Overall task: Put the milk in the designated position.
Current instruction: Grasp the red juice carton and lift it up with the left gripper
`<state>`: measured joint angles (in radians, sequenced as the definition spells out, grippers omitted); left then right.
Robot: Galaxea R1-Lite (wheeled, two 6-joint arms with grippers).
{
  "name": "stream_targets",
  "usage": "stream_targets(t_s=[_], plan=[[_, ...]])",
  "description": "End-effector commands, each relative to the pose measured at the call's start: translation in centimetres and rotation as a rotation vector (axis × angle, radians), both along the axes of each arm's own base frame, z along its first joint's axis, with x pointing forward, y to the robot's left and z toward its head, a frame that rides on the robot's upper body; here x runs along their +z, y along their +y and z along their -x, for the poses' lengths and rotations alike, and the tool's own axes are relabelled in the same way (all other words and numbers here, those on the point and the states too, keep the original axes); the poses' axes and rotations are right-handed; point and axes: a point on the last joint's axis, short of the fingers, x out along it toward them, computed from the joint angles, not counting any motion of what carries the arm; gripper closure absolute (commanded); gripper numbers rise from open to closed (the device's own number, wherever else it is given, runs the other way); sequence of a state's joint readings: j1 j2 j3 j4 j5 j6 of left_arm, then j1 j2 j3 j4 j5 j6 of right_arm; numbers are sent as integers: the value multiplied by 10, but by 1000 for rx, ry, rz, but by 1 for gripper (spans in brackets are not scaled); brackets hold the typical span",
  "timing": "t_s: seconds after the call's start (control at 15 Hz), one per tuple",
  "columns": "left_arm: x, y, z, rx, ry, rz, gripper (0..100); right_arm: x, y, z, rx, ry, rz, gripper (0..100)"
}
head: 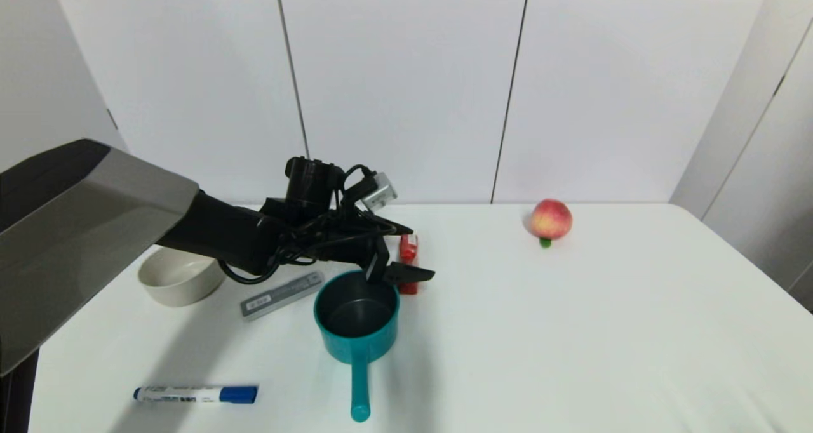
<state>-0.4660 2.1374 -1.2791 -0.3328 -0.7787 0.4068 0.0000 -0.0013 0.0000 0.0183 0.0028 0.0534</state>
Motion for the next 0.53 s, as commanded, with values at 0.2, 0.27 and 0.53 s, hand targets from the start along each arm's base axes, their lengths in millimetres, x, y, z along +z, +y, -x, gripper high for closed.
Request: stream_targets(t_s=[0.2, 0.27, 0.53], plan=[[-3, 0, -6, 8, -3, -4, 0, 0, 0, 0, 0, 1, 0, 0], [-3, -1, -8, 10, -1, -7, 0, 0, 0, 0, 0, 1, 0, 0], [-3, -2, -12, 21, -3, -11, 0, 0, 0, 0, 0, 1, 0, 0]])
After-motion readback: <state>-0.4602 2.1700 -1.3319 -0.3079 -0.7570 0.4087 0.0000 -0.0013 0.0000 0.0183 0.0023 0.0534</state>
